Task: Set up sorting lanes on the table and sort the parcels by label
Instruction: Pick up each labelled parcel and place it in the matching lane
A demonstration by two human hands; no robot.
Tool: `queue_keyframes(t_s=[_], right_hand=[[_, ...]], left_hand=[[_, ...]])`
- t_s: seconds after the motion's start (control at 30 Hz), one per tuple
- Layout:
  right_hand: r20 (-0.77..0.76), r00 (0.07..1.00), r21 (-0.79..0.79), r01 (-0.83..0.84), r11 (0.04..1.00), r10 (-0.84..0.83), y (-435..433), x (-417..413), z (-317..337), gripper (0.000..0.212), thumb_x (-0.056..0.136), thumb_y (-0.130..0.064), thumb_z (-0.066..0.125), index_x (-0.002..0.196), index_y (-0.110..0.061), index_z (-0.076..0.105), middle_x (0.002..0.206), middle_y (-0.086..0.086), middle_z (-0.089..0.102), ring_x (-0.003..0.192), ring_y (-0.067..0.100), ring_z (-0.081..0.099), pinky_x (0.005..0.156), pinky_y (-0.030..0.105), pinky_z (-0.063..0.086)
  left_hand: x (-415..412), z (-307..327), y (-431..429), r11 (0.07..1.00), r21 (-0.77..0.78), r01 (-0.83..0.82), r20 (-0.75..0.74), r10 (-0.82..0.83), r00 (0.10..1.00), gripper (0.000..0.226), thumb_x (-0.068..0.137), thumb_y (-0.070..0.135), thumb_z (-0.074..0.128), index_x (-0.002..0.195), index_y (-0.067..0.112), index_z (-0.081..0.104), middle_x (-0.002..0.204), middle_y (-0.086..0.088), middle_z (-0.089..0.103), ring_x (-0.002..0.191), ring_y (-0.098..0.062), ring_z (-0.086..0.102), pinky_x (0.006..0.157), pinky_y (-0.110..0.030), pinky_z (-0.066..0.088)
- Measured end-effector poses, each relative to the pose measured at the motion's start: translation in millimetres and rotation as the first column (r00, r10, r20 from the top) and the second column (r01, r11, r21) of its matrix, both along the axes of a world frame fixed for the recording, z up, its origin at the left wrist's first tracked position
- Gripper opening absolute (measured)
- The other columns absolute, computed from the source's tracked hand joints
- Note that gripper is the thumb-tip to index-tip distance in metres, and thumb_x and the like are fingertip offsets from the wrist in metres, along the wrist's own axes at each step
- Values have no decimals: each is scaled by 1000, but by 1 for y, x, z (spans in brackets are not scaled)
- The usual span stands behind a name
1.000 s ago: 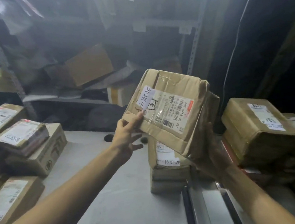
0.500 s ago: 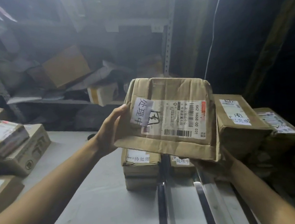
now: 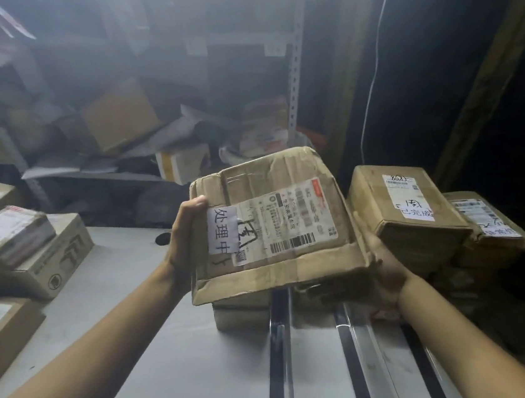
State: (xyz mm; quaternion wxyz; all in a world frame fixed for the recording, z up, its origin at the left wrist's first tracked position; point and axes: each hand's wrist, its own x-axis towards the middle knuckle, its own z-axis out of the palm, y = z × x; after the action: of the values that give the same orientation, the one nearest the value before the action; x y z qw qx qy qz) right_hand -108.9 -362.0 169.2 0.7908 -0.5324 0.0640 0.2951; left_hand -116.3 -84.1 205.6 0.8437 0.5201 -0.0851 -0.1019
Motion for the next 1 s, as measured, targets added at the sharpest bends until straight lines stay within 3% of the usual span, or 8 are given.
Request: queue_keyframes(t_s=[0.13, 0.27, 0.37, 0.57, 0.67, 0.77, 0.83, 1.0], right_hand=[[78, 997, 52, -12, 999, 8, 6, 3, 7, 96, 83, -87, 18, 146, -21, 48, 135, 23, 62, 120, 41, 62, 88, 52, 58], [336, 941, -80, 63, 995, -33, 35, 13, 10, 114, 45, -94, 65, 139, -34, 46, 139, 15, 59, 116, 35, 66, 83, 48, 58], [495, 868, -199, 78, 977, 31, 65, 15, 13, 112, 56, -85, 71, 151, -52, 20, 145, 2, 55, 123, 28, 62, 95, 53, 52], [531, 846, -144, 157, 977, -58, 95, 17, 18, 78, 69, -46, 74, 133, -5, 54, 77, -3, 72, 69, 11, 69, 58, 27, 55], [534, 833, -68, 214, 974, -146, 86, 21, 22, 80, 69, -42, 73, 140, -14, 49, 104, 12, 74, 77, 24, 68, 57, 35, 56], [562, 817, -81, 211, 974, -130, 67, 27, 24, 75, 80, -35, 67, 148, -17, 43, 135, 18, 63, 117, 36, 64, 89, 47, 56], [579, 811, -147, 205, 968, -84, 57, 27, 24, 76, 81, -34, 66, 150, -17, 41, 138, 17, 61, 125, 37, 60, 101, 49, 50], [558, 828, -242, 234, 942, -62, 55, 22, 10, 79, 79, -40, 68, 150, -17, 42, 137, 16, 62, 125, 37, 60, 101, 50, 51]], left_hand=[[6, -2, 2, 979, -155, -133, -54, 126, 991, 63, 93, 50, 27, 117, 11, 70, 123, -22, 65, 106, -37, 65, 86, -46, 56], [15, 2, 0, 918, -226, -327, -42, 326, 944, 61, 94, 47, 31, 130, 6, 58, 126, -23, 63, 113, -40, 62, 93, -53, 51], [10, 4, -4, 923, -121, -366, -39, 364, 931, 69, 81, 58, 48, 133, 14, 56, 129, -18, 63, 119, -41, 59, 89, -63, 49], [5, -1, 2, 951, 22, -308, 25, 308, 951, 85, 71, 57, 63, 138, 10, 41, 130, -19, 59, 118, -35, 60, 83, -63, 53], [7, -9, 15, 960, 149, -237, 41, 233, 972, 86, 63, 69, 56, 130, 16, 49, 129, -11, 62, 124, -29, 55, 99, -62, 40], [17, -5, 31, 947, 221, -235, 123, 212, 970, 95, 54, 85, 59, 132, 33, 50, 148, -3, 48, 133, -22, 47, 109, -54, 33], [27, 4, 38, 936, 282, -210, 183, 162, 970, 96, 48, 88, 64, 134, 51, 40, 158, 6, 32, 141, -20, 38, 114, -55, 29], [41, 3, 26, 944, 325, -51, 304, -54, 951, 100, 68, 41, 80, 148, 46, 20, 130, 15, 60, 120, -14, 61, 93, -36, 55]])
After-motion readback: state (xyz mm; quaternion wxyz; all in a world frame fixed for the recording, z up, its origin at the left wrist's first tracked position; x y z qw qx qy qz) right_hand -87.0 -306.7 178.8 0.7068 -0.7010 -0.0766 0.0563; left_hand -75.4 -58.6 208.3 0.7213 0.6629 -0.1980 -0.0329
